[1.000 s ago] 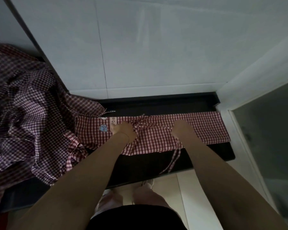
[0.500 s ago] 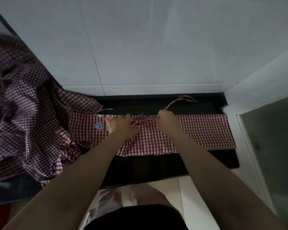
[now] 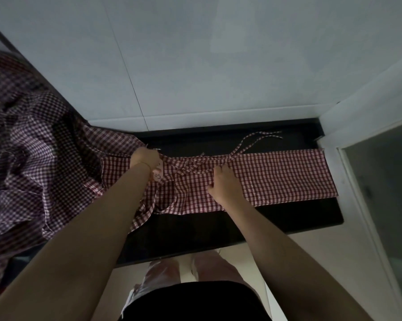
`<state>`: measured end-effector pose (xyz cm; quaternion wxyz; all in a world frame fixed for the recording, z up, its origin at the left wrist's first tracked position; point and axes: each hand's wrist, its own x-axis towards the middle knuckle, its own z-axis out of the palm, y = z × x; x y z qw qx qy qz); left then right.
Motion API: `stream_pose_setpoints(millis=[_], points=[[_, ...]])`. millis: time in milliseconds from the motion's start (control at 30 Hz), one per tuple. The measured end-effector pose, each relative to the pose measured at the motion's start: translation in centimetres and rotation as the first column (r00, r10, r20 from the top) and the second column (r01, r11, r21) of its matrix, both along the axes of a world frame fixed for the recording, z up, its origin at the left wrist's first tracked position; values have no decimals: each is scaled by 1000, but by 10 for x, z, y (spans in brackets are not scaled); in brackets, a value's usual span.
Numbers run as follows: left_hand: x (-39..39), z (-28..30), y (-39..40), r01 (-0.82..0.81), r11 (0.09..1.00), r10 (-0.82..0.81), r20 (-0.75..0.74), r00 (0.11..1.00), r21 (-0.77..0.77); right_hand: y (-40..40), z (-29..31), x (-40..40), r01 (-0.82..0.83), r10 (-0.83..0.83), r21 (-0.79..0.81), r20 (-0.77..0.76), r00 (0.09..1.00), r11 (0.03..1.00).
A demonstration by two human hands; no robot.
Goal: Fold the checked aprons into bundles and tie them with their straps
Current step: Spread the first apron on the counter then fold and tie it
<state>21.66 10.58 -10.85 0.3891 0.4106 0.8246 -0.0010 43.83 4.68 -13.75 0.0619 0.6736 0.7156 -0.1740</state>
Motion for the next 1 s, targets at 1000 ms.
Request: stream_pose_setpoints(millis=[1000], points=[[43,-38,-2,561,799,-505,-266,821,217,6,-1,34,203,-191,-240,73,979,949]])
